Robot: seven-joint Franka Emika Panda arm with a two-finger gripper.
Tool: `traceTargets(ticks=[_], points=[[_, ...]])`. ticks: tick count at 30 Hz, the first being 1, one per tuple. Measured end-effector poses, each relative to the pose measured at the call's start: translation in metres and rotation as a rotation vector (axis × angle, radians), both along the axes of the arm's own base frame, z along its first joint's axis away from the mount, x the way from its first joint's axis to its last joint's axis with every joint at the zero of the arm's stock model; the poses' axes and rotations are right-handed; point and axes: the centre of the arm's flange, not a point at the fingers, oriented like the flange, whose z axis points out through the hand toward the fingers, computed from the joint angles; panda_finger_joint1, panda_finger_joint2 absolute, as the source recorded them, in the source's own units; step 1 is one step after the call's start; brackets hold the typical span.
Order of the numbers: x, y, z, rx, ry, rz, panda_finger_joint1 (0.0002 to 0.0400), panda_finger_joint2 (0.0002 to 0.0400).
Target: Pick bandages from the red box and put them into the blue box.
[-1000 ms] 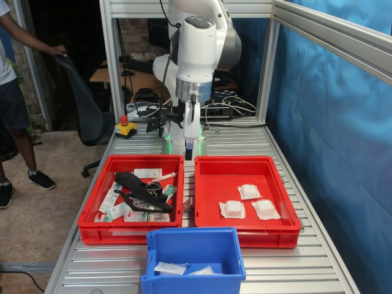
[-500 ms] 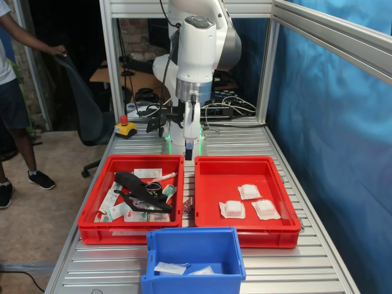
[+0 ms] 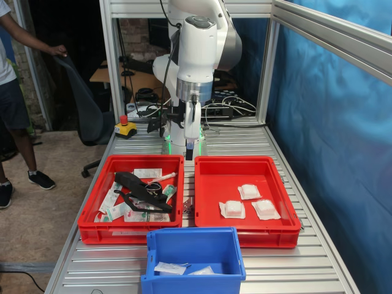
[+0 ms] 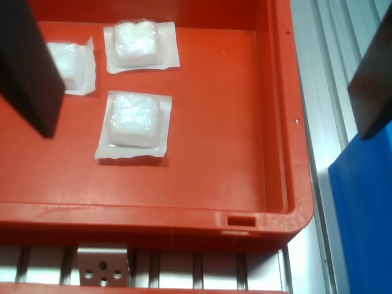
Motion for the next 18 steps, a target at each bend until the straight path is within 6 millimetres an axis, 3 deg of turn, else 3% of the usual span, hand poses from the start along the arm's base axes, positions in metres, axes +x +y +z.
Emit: traceTargets(ticks=[8,18], points=[[-0.004,0.017,-0.005,-0.001,0.010,0.032,0.0400,0.0400],[-0.024,0.064,-0.032,0.020,0.067,0.103,0.0400,0.0400]])
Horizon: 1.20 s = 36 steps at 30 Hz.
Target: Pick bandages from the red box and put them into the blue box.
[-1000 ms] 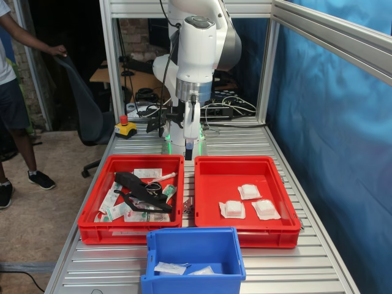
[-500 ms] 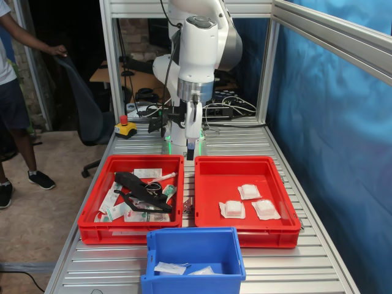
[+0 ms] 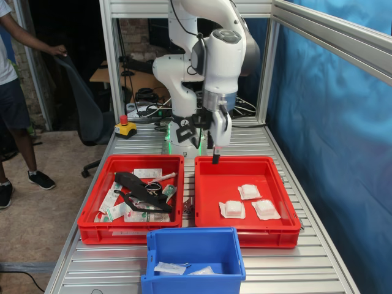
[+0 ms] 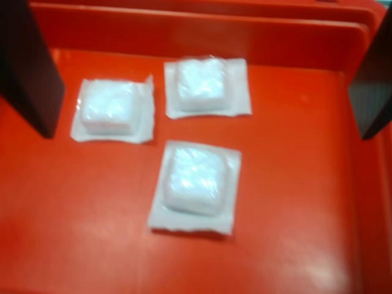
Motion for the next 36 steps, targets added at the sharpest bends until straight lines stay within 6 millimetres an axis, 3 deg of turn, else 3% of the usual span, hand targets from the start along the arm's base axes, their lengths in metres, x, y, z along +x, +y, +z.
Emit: traceTargets(ticks=[14,28,36], points=[[-0.050,0.064,-0.061,0.052,0.032,0.101,0.0400,0.0400],[-0.073,0.092,-0.126,0.075,0.086,0.145,0.0400,0.0400],[-0.074,0.103,-0.152,0.093,0.067,0.138,0.0400,0.0400]])
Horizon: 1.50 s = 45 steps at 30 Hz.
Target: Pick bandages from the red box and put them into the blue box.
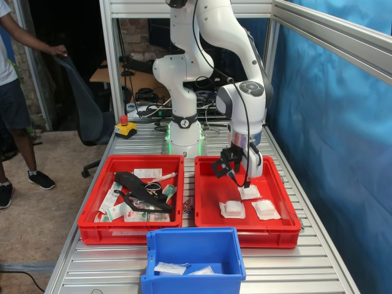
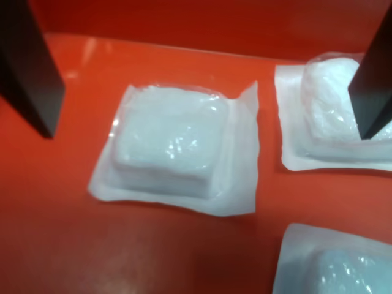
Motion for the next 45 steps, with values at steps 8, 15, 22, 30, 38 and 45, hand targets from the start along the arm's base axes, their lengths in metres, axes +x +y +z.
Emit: traceTargets(ticks=[8,15,22,30,38,45], points=[[-0.006,0.013,-0.030,0.009,0.007,-0.018,0.0400,0.0400],[-0.018,0.026,-0.050,0.004,0.032,-0.005,0.0400,0.0400],[-0.026,0.037,-0.057,0.001,0.044,0.016,0.0400,0.0400],[-0.032,0.046,-0.059,0.001,0.046,0.035,0.0400,0.0400],[-0.032,0.050,-0.063,0.013,0.027,0.040,0.0400,0.0400],[-0.032,0.049,-0.075,0.021,0.017,0.037,0.0400,0.0400]])
